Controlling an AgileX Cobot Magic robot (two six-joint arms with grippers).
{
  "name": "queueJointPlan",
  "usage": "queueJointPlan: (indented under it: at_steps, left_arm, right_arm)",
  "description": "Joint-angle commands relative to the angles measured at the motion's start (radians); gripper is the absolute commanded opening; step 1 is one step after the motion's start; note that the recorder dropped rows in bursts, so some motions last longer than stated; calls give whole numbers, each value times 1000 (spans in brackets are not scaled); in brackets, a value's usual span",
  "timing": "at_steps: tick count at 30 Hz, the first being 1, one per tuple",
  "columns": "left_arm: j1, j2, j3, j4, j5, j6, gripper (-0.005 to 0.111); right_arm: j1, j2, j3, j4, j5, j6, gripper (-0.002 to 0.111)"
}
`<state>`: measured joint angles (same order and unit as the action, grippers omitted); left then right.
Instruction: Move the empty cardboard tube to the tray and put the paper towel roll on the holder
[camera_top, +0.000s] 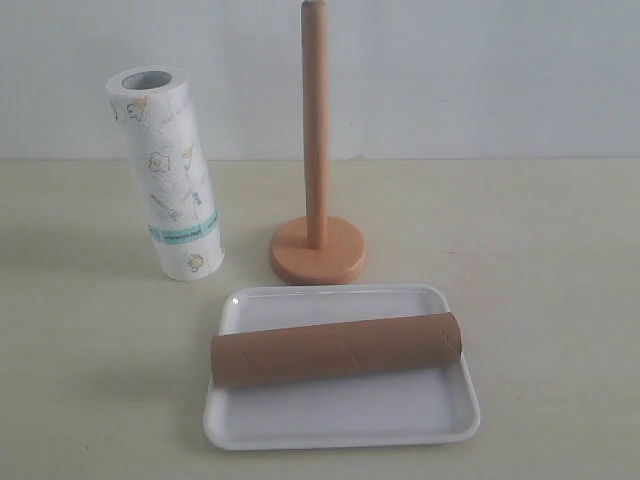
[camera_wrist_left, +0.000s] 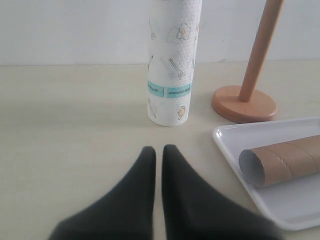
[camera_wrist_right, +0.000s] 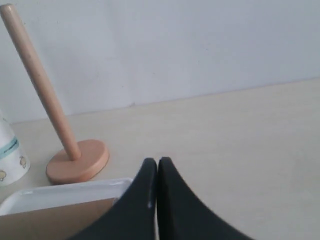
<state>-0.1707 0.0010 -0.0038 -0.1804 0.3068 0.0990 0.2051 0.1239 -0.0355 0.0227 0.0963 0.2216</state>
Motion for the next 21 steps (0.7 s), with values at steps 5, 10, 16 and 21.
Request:
queueJointPlan:
  at_steps: [5, 10, 16, 21]
  left_arm:
    - [0, -1, 4, -7, -4, 4, 4]
    - [0, -1, 4, -7, -4, 4, 4]
    - [0, -1, 4, -7, -4, 4, 4]
    - [0, -1, 4, -7, -4, 4, 4]
  right_arm:
    - [-71, -124, 35, -2, -3, 4, 0]
    - [-143, -124, 35, -11, 48, -27, 0]
    - [-147, -124, 35, -13, 206, -134, 0]
    - [-147, -124, 35, -13, 246, -153, 0]
